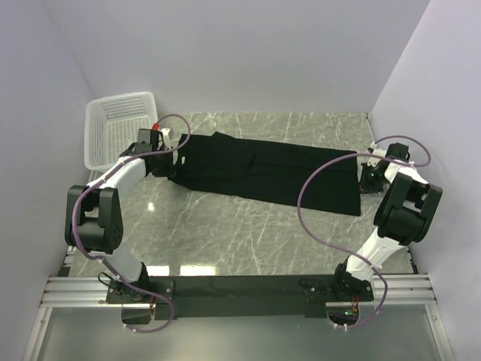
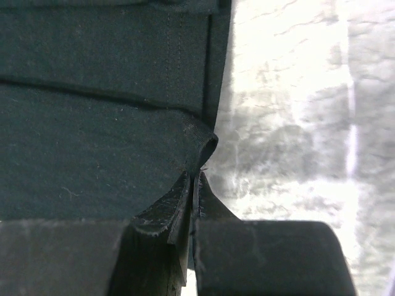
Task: Fold and stack the t-shirts
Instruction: Smooth out the T-shirt at the center of the board.
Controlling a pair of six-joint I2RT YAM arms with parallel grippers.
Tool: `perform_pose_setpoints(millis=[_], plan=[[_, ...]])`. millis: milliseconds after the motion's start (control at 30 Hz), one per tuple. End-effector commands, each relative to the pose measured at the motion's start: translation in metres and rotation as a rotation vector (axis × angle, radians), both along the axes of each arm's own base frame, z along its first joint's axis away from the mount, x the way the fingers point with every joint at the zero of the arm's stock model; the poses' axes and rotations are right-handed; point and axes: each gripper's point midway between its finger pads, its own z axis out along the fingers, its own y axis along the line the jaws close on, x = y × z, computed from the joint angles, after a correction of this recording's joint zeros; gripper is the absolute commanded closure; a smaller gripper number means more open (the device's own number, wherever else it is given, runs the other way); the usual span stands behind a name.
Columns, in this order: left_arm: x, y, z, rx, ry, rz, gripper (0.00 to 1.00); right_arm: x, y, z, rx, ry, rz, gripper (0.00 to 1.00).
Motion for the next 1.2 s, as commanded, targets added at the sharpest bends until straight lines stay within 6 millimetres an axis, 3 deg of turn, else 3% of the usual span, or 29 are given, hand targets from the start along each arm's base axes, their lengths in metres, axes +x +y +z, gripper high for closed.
perform_pose_setpoints(millis=[0,233,567,800,867,967,1100,1167], plan=[[-0.003,0.004,0.008,-0.016,-0.02,0.018,0.99,0.007,-0.024,0.029,-0.113,-0.092,-0.036,1.0],[-0.016,0.008,0.0,-0.013,0.022,0.019,0.99,0.001,-0.022,0.03,-0.129,-0.094,0.007,1.0],[-0.043,0.001,-0.009,-0.07,0.056,0.035,0.99,-0.007,-0.026,0.012,-0.148,-0.045,-0.001,0.99],[-0.064,0.005,-0.052,-0.054,0.246,0.083,0.99,-0.002,-0.029,0.012,-0.156,-0.055,-0.007,1.0],[-0.067,0.005,-0.057,-0.053,0.278,0.091,0.99,-0.002,-0.029,0.014,-0.156,-0.053,0.002,0.99],[-0.07,0.003,-0.062,-0.066,0.298,0.095,0.99,-0.005,-0.026,0.016,-0.149,-0.046,0.032,0.92],[-0.069,0.0,-0.059,-0.081,0.285,0.086,0.99,-0.013,-0.019,0.027,-0.149,-0.06,0.068,0.63],[-0.067,-0.001,-0.058,-0.089,0.279,0.082,0.99,-0.019,-0.014,0.031,-0.145,-0.063,0.09,0.58]])
